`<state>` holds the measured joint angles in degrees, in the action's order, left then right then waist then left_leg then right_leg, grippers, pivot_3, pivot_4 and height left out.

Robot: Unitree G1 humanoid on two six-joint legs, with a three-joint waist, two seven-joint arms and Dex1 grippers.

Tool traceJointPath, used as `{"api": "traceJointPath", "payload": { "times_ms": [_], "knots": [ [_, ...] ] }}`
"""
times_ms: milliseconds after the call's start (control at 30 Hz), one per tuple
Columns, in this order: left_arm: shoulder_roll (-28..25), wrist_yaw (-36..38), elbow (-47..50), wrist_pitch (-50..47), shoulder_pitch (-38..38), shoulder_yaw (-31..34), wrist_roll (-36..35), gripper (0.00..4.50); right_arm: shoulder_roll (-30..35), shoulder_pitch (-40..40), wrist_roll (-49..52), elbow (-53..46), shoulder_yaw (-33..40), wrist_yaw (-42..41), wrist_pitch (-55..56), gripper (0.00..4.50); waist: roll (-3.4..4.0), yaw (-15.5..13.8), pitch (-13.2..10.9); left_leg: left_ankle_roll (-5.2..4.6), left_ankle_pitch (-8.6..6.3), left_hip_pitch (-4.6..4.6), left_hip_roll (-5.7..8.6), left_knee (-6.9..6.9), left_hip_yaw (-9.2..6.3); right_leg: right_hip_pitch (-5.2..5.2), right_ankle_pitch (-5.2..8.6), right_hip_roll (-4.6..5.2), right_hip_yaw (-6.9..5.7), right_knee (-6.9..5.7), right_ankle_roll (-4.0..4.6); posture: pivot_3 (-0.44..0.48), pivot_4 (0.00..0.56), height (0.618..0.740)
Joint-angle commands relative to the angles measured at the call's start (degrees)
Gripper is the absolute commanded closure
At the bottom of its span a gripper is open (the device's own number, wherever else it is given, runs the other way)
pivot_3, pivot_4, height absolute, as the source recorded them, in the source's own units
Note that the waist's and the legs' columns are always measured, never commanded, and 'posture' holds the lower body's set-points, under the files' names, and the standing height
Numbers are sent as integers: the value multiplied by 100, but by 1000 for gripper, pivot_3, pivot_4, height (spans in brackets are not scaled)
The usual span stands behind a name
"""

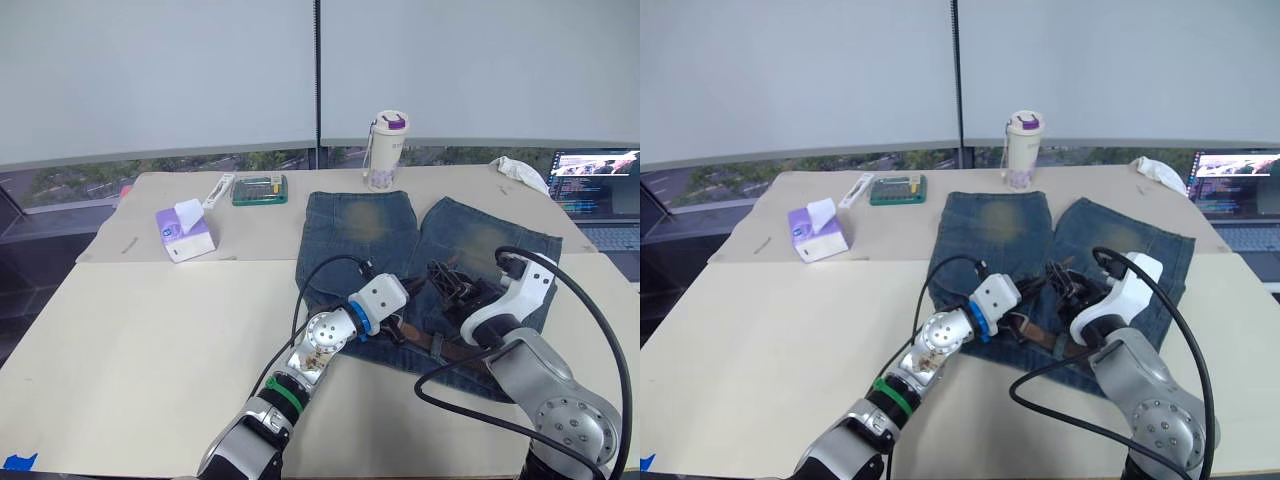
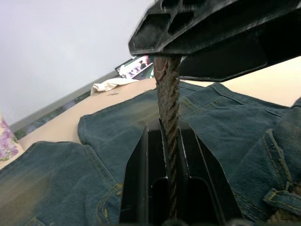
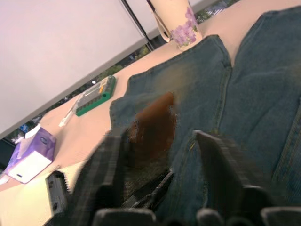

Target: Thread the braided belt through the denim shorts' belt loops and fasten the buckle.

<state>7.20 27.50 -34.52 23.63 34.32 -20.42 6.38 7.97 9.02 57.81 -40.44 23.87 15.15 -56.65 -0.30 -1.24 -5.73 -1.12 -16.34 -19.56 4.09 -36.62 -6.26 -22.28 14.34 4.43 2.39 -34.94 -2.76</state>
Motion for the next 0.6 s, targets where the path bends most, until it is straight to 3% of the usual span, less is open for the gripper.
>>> {"api": "traceJointPath", "payload": {
  "times_ms": [33,100,133,300,467,600],
  "knots": [
    [58,243,143,78,4,18,-225,4500,45,0,208,-15,-10,157,177,3627,1,29,0,0,0,1,0,0,0,1,0,0,0,-1,0,0,150,740],
    [69,433,88,-1,-33,53,-367,4500,75,-39,240,-3,-22,197,224,4321,1,53,0,0,0,1,-1,0,-1,1,0,-1,-1,-2,0,0,150,740],
    [69,640,112,-83,-64,53,-503,4130,122,-69,234,-10,-38,198,226,4469,1,59,0,0,0,2,-1,0,-1,1,0,-1,-1,-2,0,0,150,740],
    [50,1273,546,-696,-148,293,-1201,2537,407,-240,143,-3,-34,115,282,4500,2,63,0,-2,0,1,0,0,0,2,1,-1,-3,-1,-1,0,150,740],
    [-354,1909,1315,-2084,35,856,-2250,875,832,-534,395,80,404,-6,417,4500,3,86,-1,-3,0,3,-2,0,1,3,2,-3,-2,-2,-2,0,150,740],
    [-703,2086,1330,-2830,489,1417,-2808,875,1312,-928,617,156,812,-194,421,4500,3,78,-1,-4,0,4,-2,0,1,6,3,-6,-4,-3,-4,0,150,740]
  ]
}}
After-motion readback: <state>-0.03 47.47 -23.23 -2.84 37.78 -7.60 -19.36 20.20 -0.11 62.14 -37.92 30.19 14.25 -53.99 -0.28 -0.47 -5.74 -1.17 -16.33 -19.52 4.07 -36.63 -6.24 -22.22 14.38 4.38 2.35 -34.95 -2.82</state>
